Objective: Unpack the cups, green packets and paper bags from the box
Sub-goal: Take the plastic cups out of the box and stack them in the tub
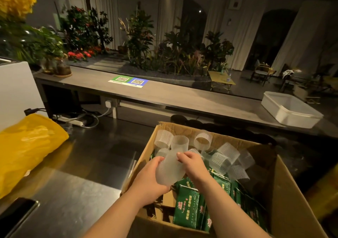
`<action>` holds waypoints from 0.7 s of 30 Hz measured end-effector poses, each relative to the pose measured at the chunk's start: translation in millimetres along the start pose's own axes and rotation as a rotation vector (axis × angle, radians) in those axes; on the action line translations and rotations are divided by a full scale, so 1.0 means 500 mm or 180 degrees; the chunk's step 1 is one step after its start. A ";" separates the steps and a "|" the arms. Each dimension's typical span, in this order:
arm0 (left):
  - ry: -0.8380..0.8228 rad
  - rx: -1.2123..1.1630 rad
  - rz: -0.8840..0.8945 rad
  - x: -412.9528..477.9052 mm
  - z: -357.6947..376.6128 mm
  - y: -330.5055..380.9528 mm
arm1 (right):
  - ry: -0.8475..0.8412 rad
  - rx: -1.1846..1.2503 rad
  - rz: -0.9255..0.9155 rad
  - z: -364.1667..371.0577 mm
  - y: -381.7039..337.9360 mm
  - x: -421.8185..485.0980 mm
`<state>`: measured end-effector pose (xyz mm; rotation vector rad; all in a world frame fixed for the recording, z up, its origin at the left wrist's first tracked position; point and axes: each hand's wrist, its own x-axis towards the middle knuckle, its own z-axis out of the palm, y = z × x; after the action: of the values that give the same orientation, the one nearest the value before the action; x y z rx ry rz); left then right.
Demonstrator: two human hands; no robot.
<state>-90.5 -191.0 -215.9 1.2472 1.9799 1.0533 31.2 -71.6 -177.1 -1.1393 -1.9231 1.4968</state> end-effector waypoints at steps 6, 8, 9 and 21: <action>0.0109 -0.0070 0.0011 0.007 0.002 -0.003 | -0.0201 -0.0308 -0.0024 0.020 -0.004 0.002; 0.0183 -0.0058 0.0010 0.010 0.000 -0.007 | -0.0314 -0.0854 -0.0246 0.030 0.009 0.013; 0.0212 -0.0061 0.0016 0.010 0.000 -0.008 | -0.0021 -0.0898 -0.0376 0.029 0.010 0.022; 0.0340 0.0014 -0.0050 0.012 -0.008 -0.003 | 0.0820 -0.2122 -0.0319 -0.024 0.042 0.111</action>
<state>-96.6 -187.1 -215.4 1.1981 2.0693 1.1297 16.3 -17.7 -200.9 -1.3873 -2.3077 0.6104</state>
